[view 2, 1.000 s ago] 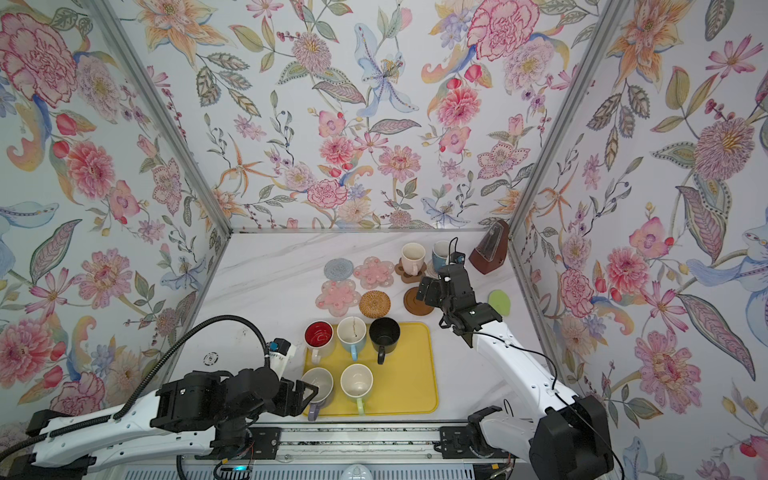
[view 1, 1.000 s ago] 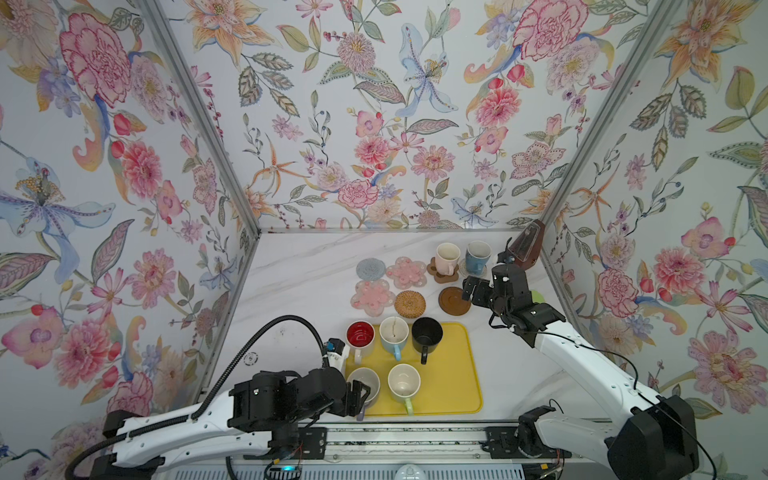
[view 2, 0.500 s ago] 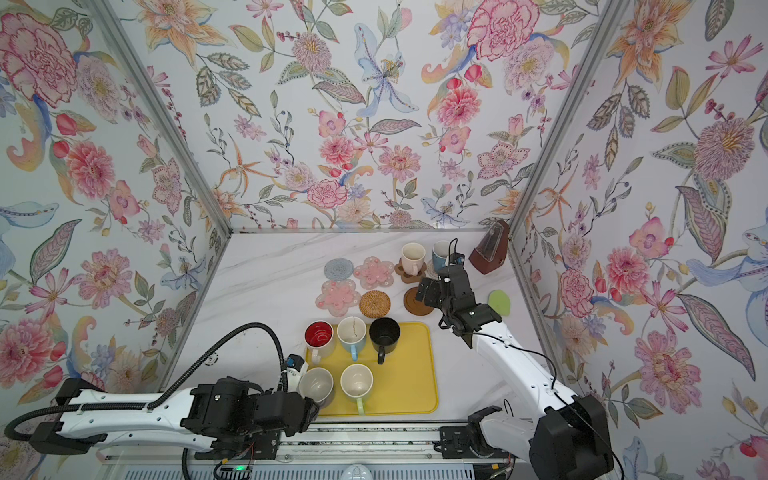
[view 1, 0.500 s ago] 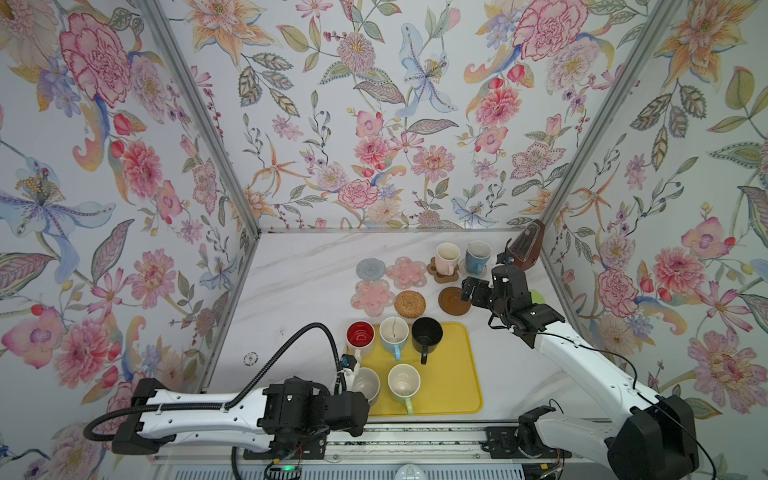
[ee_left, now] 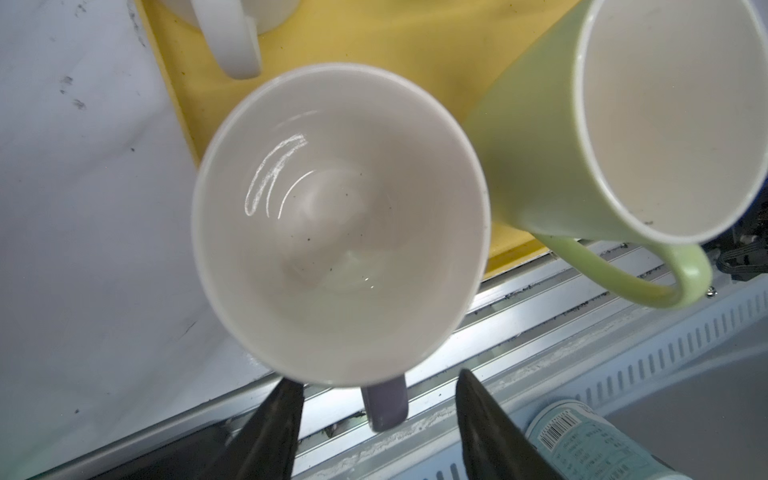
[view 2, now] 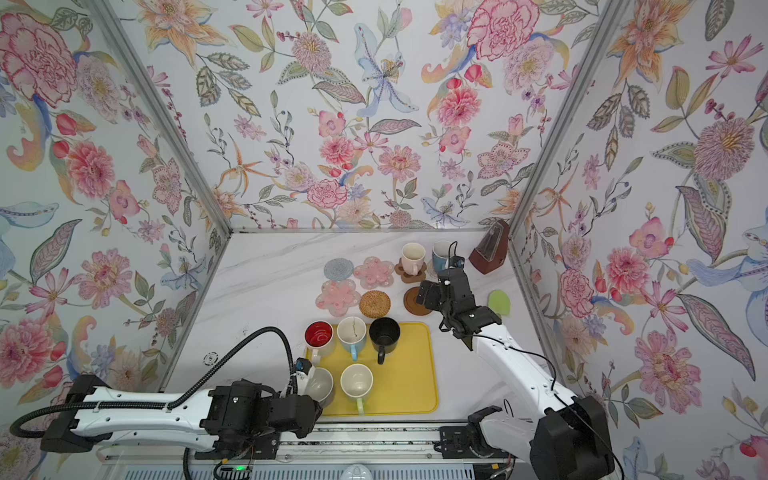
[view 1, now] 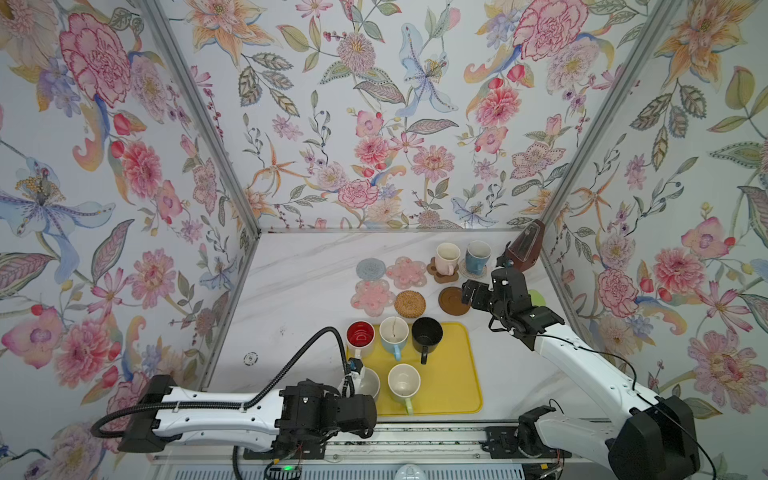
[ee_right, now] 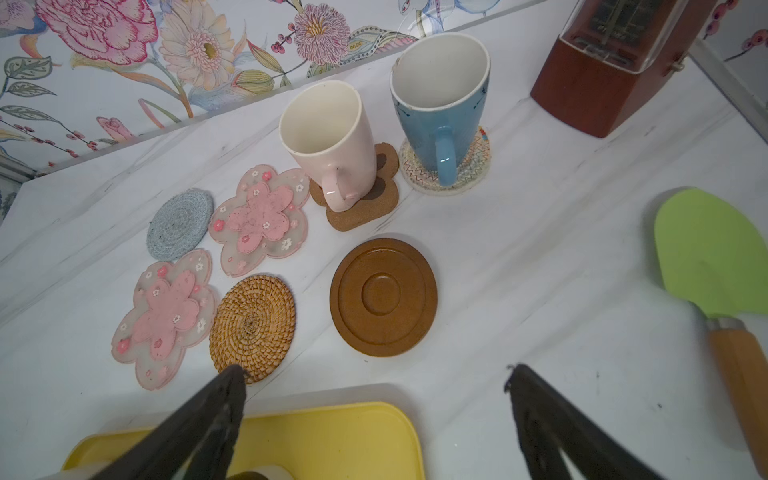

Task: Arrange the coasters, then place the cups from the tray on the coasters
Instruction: 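Close the left gripper on the rim of the purple mug, then lift the purple mug and carry it toward the pink flower coaster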

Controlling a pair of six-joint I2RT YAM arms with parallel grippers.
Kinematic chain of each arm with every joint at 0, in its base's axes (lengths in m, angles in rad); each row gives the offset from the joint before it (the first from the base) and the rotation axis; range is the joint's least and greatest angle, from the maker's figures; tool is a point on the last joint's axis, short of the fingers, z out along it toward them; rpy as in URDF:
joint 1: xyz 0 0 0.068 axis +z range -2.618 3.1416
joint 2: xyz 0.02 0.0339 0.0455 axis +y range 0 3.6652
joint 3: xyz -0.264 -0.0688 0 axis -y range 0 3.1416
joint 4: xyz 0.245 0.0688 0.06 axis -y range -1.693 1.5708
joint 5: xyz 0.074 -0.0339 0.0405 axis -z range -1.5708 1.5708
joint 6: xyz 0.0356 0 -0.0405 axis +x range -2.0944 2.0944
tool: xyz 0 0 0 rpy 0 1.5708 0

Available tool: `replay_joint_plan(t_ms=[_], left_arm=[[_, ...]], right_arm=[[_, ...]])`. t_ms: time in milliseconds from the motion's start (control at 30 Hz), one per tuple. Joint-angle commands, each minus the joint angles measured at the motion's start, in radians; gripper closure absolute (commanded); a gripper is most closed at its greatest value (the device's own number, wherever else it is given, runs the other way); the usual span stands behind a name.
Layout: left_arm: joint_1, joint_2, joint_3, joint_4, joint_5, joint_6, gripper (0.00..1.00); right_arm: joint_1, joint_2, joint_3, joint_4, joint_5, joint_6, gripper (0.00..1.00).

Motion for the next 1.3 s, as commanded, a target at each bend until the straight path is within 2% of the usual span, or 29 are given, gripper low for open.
replay_joint_plan(t_ms=[0,300,467,800,1267], left_arm=[[-0.007,0.028,-0.020,0.019,-0.005,0.005,0.39],[0.004,0.074,-0.038,0.032,0.015,0.005,0.42],[0.026,0.064,-0.058,0.044,0.015,0.015,0.49],[0.061,0.057,-0.089,0.076,0.031,0.040,0.56],[0.065,0.059,-0.063,0.062,0.023,0.051,0.77]], right_arm=[[0.006,-0.017,-0.008,0.010,-0.003,0.009,0.01],[0.006,-0.012,-0.014,0.014,-0.008,0.009,0.01],[0.007,-0.007,-0.016,0.021,-0.017,0.011,0.01],[0.006,-0.006,-0.019,0.019,-0.018,0.012,0.01],[0.007,0.003,-0.019,0.023,-0.029,0.010,0.01]])
